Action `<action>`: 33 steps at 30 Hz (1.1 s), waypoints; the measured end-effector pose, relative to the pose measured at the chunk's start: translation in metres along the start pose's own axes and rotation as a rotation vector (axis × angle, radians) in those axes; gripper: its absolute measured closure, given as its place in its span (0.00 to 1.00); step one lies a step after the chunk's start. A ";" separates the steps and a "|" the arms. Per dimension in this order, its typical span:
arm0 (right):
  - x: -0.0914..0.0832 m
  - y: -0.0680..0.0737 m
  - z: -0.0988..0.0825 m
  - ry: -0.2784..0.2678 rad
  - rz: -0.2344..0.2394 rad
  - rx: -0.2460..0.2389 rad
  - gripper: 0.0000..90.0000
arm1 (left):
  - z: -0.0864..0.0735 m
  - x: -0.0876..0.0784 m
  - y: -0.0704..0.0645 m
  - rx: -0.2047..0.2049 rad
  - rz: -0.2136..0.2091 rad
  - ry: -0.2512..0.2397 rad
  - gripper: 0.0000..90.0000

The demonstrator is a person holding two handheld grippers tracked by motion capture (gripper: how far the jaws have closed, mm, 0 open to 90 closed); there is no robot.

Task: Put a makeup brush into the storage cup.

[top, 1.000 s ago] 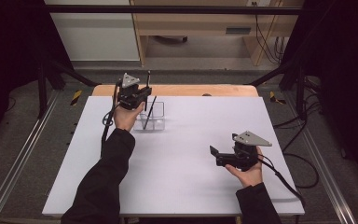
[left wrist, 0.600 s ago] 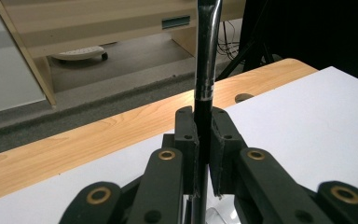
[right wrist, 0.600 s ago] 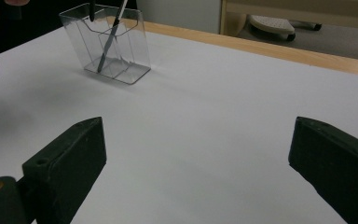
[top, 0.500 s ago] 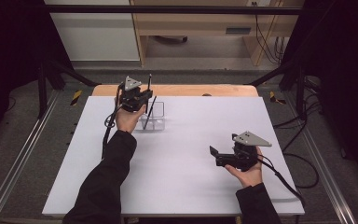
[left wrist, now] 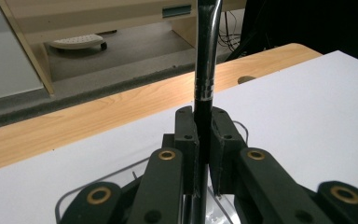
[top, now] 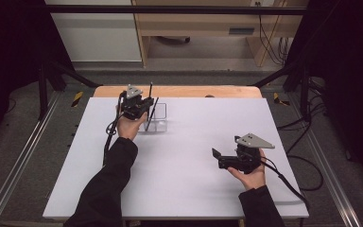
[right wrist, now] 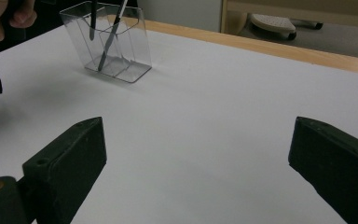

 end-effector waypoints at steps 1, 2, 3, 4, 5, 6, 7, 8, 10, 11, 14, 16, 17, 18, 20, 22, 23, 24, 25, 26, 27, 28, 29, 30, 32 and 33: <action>0.000 0.000 0.000 0.001 0.000 0.000 0.05 | 0.000 0.000 0.000 0.000 0.000 0.000 0.92; 0.000 0.000 0.000 0.001 -0.001 0.000 0.05 | -0.003 0.001 0.000 -0.001 0.001 0.005 0.92; 0.000 0.000 0.000 0.001 -0.001 0.000 0.05 | -0.003 0.001 0.000 -0.001 0.001 0.005 0.92; 0.001 0.000 0.000 0.000 -0.001 -0.002 0.05 | -0.006 0.001 -0.001 0.000 0.002 0.009 0.92; 0.001 0.001 0.000 0.000 0.000 -0.001 0.05 | -0.008 0.002 -0.001 -0.003 0.001 0.009 0.92; 0.001 0.001 0.000 0.000 0.000 -0.001 0.05 | -0.008 0.002 -0.001 -0.003 0.001 0.009 0.92; 0.001 0.001 0.000 0.000 -0.001 -0.001 0.05 | -0.009 0.002 -0.002 0.001 0.000 0.013 0.92; 0.001 0.001 0.000 0.000 -0.001 -0.001 0.05 | -0.010 0.002 -0.002 0.001 0.000 0.015 0.92; 0.001 0.001 0.000 0.000 0.000 0.000 0.05 | -0.013 0.001 -0.003 -0.001 -0.002 0.017 0.91; 0.001 0.001 0.000 0.000 0.000 0.000 0.05 | -0.013 0.000 -0.003 -0.003 -0.002 0.015 0.91; 0.001 0.001 0.000 0.000 0.002 0.003 0.05 | -0.014 -0.005 -0.004 0.001 -0.014 0.023 0.87; 0.002 0.001 0.000 0.000 0.001 0.003 0.05 | -0.014 -0.007 -0.005 -0.001 -0.019 0.021 0.83; 0.002 0.001 0.000 0.000 0.001 0.003 0.05 | -0.014 -0.007 -0.005 -0.001 -0.019 0.021 0.80; 0.002 0.001 0.000 0.000 0.003 0.005 0.05 | -0.014 -0.012 -0.006 -0.003 -0.014 0.010 0.78; 0.003 0.002 0.000 0.001 0.003 0.002 0.05 | -0.014 -0.017 -0.006 -0.008 -0.010 0.003 0.74; 0.002 0.002 0.000 0.000 0.002 0.001 0.05 | -0.015 -0.024 -0.006 -0.007 -0.007 -0.001 0.69; 0.002 0.002 0.000 0.000 0.002 0.001 0.05 | -0.015 -0.024 -0.006 -0.007 -0.007 -0.001 0.66; 0.002 0.002 0.000 0.000 0.000 0.000 0.05 | -0.015 -0.027 -0.006 -0.014 -0.011 -0.007 0.64; 0.002 0.002 0.000 0.000 0.000 0.000 0.05 | -0.016 -0.032 -0.006 -0.014 -0.014 -0.015 0.64; 0.002 0.001 0.001 0.000 -0.002 -0.001 0.05 | -0.016 -0.037 -0.007 -0.017 -0.021 -0.024 0.61; 0.002 0.001 0.001 0.000 -0.003 -0.002 0.05 | -0.016 -0.042 -0.008 -0.015 -0.029 -0.026 0.59; 0.002 0.001 0.001 0.000 -0.004 -0.003 0.05 | -0.016 -0.046 -0.009 -0.008 -0.031 -0.030 0.56; 0.002 0.001 0.001 0.000 -0.004 -0.003 0.05 | -0.017 -0.051 -0.011 -0.005 -0.040 -0.035 0.53; 0.002 0.001 0.001 -0.002 -0.004 -0.002 0.05 | -0.018 -0.059 -0.014 -0.005 -0.065 -0.035 0.47; 0.001 0.001 0.001 -0.002 -0.004 -0.002 0.05 | -0.019 -0.063 -0.016 0.008 -0.065 -0.039 0.44; 0.001 0.001 0.002 -0.003 -0.004 -0.002 0.05 | -0.020 -0.068 -0.018 0.013 -0.070 -0.045 0.42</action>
Point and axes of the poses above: each handheld gripper's, and its own axes: x roughly forward along the jaws, z roughly out of its top, y roughly to its left, the point moved 2 cm from there along x, roughly forward along the jaws, and after that the axes turned 5 degrees about x, right-handed, at the moved point
